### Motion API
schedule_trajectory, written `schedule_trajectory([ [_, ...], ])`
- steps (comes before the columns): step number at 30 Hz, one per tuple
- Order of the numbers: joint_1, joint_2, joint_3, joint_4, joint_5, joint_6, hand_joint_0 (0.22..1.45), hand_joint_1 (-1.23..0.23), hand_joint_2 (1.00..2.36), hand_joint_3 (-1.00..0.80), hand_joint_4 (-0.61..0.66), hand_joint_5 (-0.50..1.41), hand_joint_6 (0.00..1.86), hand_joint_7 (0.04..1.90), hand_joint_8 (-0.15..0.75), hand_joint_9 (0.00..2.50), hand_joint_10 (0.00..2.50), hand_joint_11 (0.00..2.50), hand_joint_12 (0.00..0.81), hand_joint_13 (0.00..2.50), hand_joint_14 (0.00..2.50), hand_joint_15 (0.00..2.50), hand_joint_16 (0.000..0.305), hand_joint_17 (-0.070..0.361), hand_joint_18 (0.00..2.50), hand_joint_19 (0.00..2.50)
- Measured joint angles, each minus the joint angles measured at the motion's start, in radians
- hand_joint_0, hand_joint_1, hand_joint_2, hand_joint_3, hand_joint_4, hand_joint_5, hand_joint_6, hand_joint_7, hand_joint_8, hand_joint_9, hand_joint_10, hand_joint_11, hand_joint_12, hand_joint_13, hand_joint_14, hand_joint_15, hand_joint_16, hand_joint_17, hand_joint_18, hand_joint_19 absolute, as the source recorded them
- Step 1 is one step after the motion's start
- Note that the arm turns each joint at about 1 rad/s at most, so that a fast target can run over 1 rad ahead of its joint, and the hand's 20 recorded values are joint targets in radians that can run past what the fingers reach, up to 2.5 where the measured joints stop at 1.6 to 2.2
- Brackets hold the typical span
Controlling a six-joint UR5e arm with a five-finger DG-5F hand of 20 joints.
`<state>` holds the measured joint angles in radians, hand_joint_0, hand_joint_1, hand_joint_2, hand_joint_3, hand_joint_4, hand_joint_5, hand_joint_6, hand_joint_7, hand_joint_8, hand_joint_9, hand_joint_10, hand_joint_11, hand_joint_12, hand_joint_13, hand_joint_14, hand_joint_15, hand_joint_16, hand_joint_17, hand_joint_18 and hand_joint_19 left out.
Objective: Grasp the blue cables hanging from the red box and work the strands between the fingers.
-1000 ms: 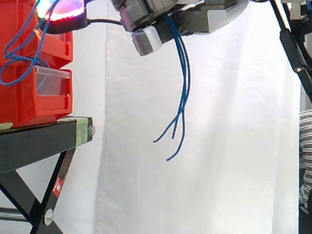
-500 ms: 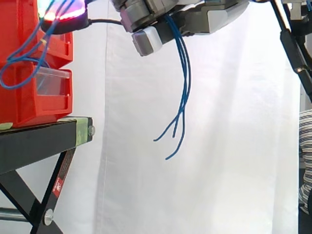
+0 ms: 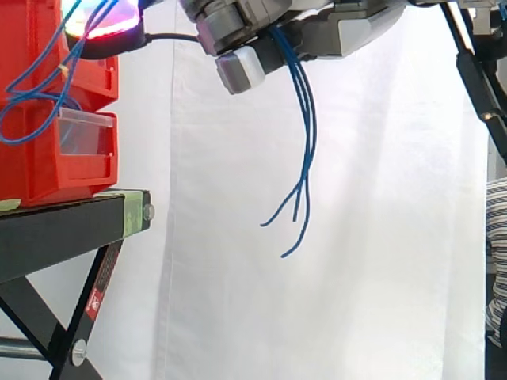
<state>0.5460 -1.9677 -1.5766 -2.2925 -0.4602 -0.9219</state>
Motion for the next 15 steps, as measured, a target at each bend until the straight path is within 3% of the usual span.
schedule_trajectory([
  [7, 0.001, 0.000, 0.000, -0.069, -0.011, 0.001, 0.91, -0.63, 1.02, -0.53, 0.23, 0.15, 0.10, 1.40, 0.384, 0.99, 2.50, 2.50, 0.419, 1.08, 2.50, 1.64, 0.046, 0.104, 1.46, 1.18],
  [15, 0.000, 0.000, 0.000, -0.132, -0.054, 0.003, 0.90, -0.62, 1.02, -0.58, 0.24, 0.15, 0.18, 1.37, 0.384, 0.99, 2.50, 2.50, 0.419, 1.08, 2.50, 1.64, 0.046, 0.104, 1.46, 1.18],
])
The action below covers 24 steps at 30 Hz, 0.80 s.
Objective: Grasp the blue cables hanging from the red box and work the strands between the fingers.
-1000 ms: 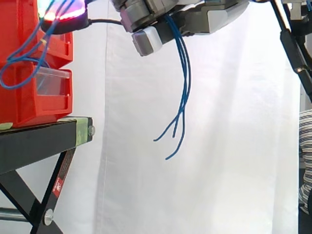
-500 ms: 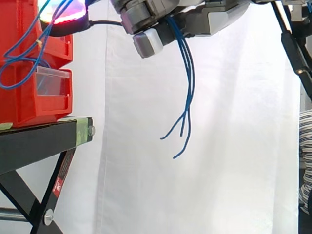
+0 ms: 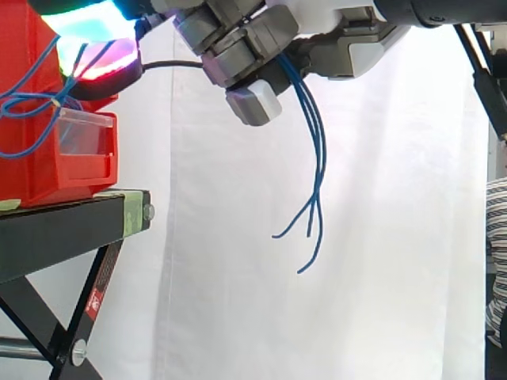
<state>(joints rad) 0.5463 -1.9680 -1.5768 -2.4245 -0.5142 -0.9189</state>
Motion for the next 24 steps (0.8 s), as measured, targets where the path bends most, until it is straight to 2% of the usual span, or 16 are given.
schedule_trajectory([
  [10, 0.000, 0.001, 0.000, 0.030, 0.002, -0.001, 0.89, -0.59, 1.01, -0.65, 0.25, 0.15, 0.33, 1.33, 0.384, 0.99, 2.50, 2.50, 0.419, 1.08, 2.50, 1.64, 0.046, 0.104, 1.46, 1.18],
  [13, 0.000, 0.001, 0.000, 0.040, 0.003, -0.001, 0.92, -0.58, 1.02, -0.60, 0.26, 0.15, 0.41, 1.30, 0.384, 0.99, 2.50, 2.50, 0.419, 1.08, 2.50, 1.64, 0.046, 0.104, 1.46, 1.18],
  [14, 0.000, 0.001, 0.000, 0.042, 0.003, -0.002, 0.93, -0.58, 1.02, -0.53, 0.26, 0.15, 0.42, 1.29, 0.384, 0.99, 2.50, 2.50, 0.419, 1.08, 2.50, 1.64, 0.046, 0.104, 1.46, 1.18],
  [16, 0.000, 0.001, 0.000, 0.046, 0.003, -0.002, 1.01, -0.57, 1.02, -0.33, 0.26, 0.17, 0.34, 1.31, 0.384, 0.99, 2.50, 2.50, 0.419, 1.08, 2.50, 1.64, 0.046, 0.104, 1.46, 1.18],
  [17, 0.000, 0.001, 0.000, 0.047, 0.003, -0.002, 1.06, -0.57, 1.02, -0.21, 0.27, 0.21, 0.23, 1.35, 0.384, 0.99, 2.50, 2.50, 0.419, 1.08, 2.50, 1.64, 0.046, 0.104, 1.46, 1.18],
  [18, 0.000, 0.001, 0.000, 0.047, 0.003, -0.002, 1.10, -0.58, 1.02, -0.16, 0.27, 0.22, 0.20, 1.35, 0.384, 0.99, 2.50, 2.50, 0.419, 1.08, 2.50, 1.64, 0.046, 0.104, 1.46, 1.18],
  [21, 0.000, 0.001, 0.000, 0.048, 0.003, -0.002, 1.15, -0.58, 1.02, -0.12, 0.26, 0.30, 0.05, 1.43, 0.384, 0.99, 2.50, 2.50, 0.419, 1.08, 2.50, 1.64, 0.046, 0.104, 1.46, 1.18],
  [24, 0.000, 0.001, 0.000, 0.049, 0.003, -0.002, 1.19, -0.59, 1.02, -0.12, 0.25, 0.35, 0.01, 1.44, 0.384, 0.99, 2.50, 2.50, 0.419, 1.08, 2.50, 1.64, 0.046, 0.104, 1.46, 1.18],
])
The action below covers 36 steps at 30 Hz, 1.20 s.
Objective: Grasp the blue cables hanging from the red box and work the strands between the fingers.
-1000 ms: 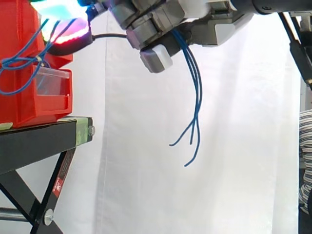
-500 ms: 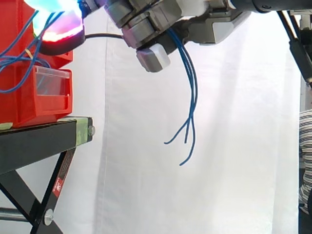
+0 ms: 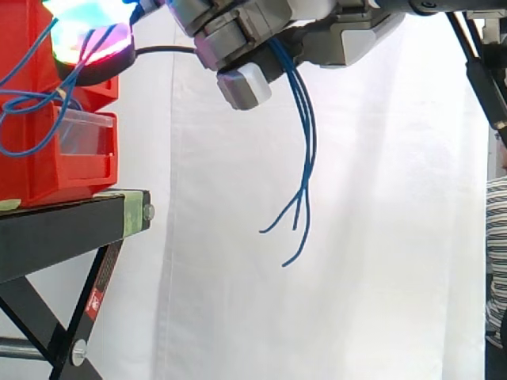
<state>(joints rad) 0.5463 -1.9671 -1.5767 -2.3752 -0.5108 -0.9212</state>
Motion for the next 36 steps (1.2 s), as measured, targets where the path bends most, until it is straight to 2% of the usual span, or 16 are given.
schedule_trajectory([
  [6, 0.000, 0.000, 0.000, 0.013, 0.001, -0.002, 1.29, -0.61, 1.02, -0.07, 0.17, 0.51, 0.01, 1.43, 0.384, 0.99, 2.50, 2.50, 0.419, 1.08, 2.50, 1.64, 0.046, 0.104, 1.46, 1.18],
  [10, 0.000, 0.000, 0.000, 0.020, 0.001, -0.003, 1.30, -0.63, 1.03, -0.01, 0.14, 0.59, 0.01, 1.45, 0.384, 0.99, 2.50, 2.50, 0.419, 1.08, 2.50, 1.64, 0.046, 0.104, 1.46, 1.18],
  [14, 0.000, 0.000, 0.000, 0.022, 0.003, -0.002, 1.11, -0.69, 1.01, 0.22, 0.19, 0.62, 0.02, 1.30, 0.384, 0.99, 2.50, 2.50, 0.419, 1.08, 2.50, 1.64, 0.046, 0.104, 1.46, 1.18],
  [16, 0.000, 0.000, 0.000, 0.026, 0.006, -0.001, 0.97, -0.65, 1.18, 0.16, 0.24, 0.62, 0.02, 1.19, 0.384, 0.99, 2.50, 2.50, 0.419, 1.08, 2.50, 1.64, 0.046, 0.104, 1.46, 1.18],
  [17, 0.000, -0.001, 0.000, 0.029, 0.008, -0.001, 0.85, -0.60, 1.41, 0.03, 0.28, 0.61, 0.02, 1.10, 0.384, 0.99, 2.50, 2.50, 0.419, 1.08, 2.50, 1.64, 0.046, 0.104, 1.46, 1.18],
  [18, 0.000, 0.000, 0.000, 0.034, 0.011, -0.001, 0.82, -0.58, 1.47, 0.00, 0.31, 0.61, 0.02, 1.06, 0.384, 0.99, 2.50, 2.50, 0.419, 1.08, 2.50, 1.64, 0.046, 0.104, 1.46, 1.18],
  [20, 0.000, 0.000, 0.000, 0.043, 0.016, -0.001, 0.81, -0.57, 1.51, -0.01, 0.32, 0.61, 0.02, 1.00, 0.384, 0.99, 2.50, 2.50, 0.419, 1.08, 2.50, 1.64, 0.046, 0.104, 1.46, 1.18],
  [22, 0.001, 0.000, 0.000, 0.055, 0.023, -0.001, 1.00, -0.65, 1.23, 0.19, 0.31, 0.59, 0.02, 0.95, 0.384, 0.99, 2.50, 2.50, 0.419, 1.08, 2.50, 1.64, 0.046, 0.104, 1.46, 1.18],
  [23, 0.001, 0.000, 0.000, 0.059, 0.025, -0.001, 1.16, -0.69, 1.00, 0.32, 0.30, 0.58, 0.02, 0.94, 0.384, 0.99, 2.50, 2.50, 0.419, 1.08, 2.50, 1.64, 0.046, 0.104, 1.46, 1.18],
  [24, 0.002, 0.000, 0.000, 0.064, 0.027, -0.001, 1.23, -0.69, 1.01, 0.29, 0.29, 0.59, 0.02, 0.94, 0.384, 0.99, 2.50, 2.50, 0.419, 1.08, 2.50, 1.64, 0.046, 0.104, 1.46, 1.18],
  [27, 0.003, 0.000, 0.000, 0.071, 0.030, -0.001, 1.30, -0.68, 1.02, 0.26, 0.27, 0.61, 0.02, 0.93, 0.384, 0.99, 2.50, 2.50, 0.419, 1.08, 2.50, 1.64, 0.046, 0.104, 1.46, 1.18],
  [32, 0.004, 0.000, 0.001, 0.075, 0.031, 0.001, 1.33, -0.68, 1.02, 0.23, 0.26, 0.62, 0.02, 0.95, 0.384, 0.99, 2.50, 2.50, 0.419, 1.08, 2.50, 1.64, 0.046, 0.104, 1.46, 1.18],
  [34, 0.004, 0.000, 0.001, 0.075, 0.031, 0.003, 1.22, -0.70, 1.01, 0.23, 0.26, 0.58, 0.02, 1.00, 0.384, 0.99, 2.50, 2.50, 0.419, 1.08, 2.50, 1.64, 0.046, 0.104, 1.46, 1.18],
  [36, 0.005, 0.000, 0.001, 0.075, 0.031, 0.006, 1.04, -0.72, 1.01, 0.17, 0.27, 0.48, 0.02, 1.11, 0.384, 0.99, 2.50, 2.50, 0.419, 1.08, 2.50, 1.64, 0.046, 0.104, 1.46, 1.18],
])
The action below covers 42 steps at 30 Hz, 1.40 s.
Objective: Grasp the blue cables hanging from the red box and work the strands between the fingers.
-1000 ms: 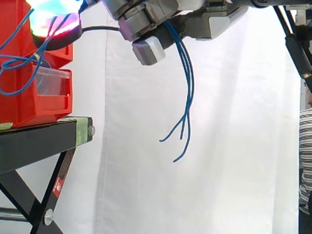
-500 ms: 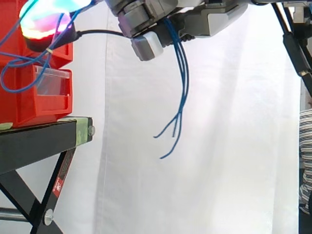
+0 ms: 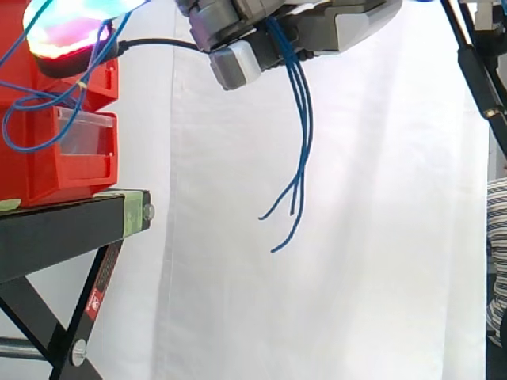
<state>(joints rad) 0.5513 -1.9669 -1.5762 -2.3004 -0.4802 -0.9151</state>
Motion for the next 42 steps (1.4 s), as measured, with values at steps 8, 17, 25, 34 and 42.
schedule_trajectory([
  [8, 0.001, 0.000, 0.000, -0.002, 0.001, 0.015, 0.82, -0.66, 1.01, -0.46, 0.20, 0.39, 0.02, 1.38, 0.384, 0.99, 2.50, 2.50, 0.419, 1.08, 2.50, 1.64, 0.046, 0.104, 1.46, 1.18],
  [17, 0.001, -0.001, 0.000, -0.005, 0.001, 0.030, 0.81, -0.66, 1.01, -0.56, 0.20, 0.39, 0.00, 1.53, 0.384, 0.99, 2.50, 2.50, 0.419, 1.08, 2.50, 1.64, 0.046, 0.104, 1.46, 1.18],
  [25, 0.001, -0.001, 0.000, -0.009, 0.001, 0.031, 0.79, -0.65, 1.01, -0.62, 0.21, 0.39, 0.00, 1.57, 0.384, 0.99, 2.50, 2.50, 0.419, 1.08, 2.50, 1.64, 0.046, 0.104, 1.46, 1.18],
  [34, 0.001, -0.001, 0.000, -0.010, 0.002, 0.032, 0.75, -0.68, 1.01, -0.78, 0.21, 0.32, 0.07, 1.51, 0.384, 0.99, 2.50, 2.50, 0.419, 1.08, 2.50, 1.64, 0.046, 0.104, 1.46, 1.18],
  [42, 0.001, 0.000, 0.000, -0.010, 0.002, 0.032, 0.74, -0.68, 1.00, -0.95, 0.23, 0.32, 0.10, 1.49, 0.384, 0.99, 2.50, 2.50, 0.419, 1.08, 2.50, 1.64, 0.046, 0.104, 1.46, 1.18],
])
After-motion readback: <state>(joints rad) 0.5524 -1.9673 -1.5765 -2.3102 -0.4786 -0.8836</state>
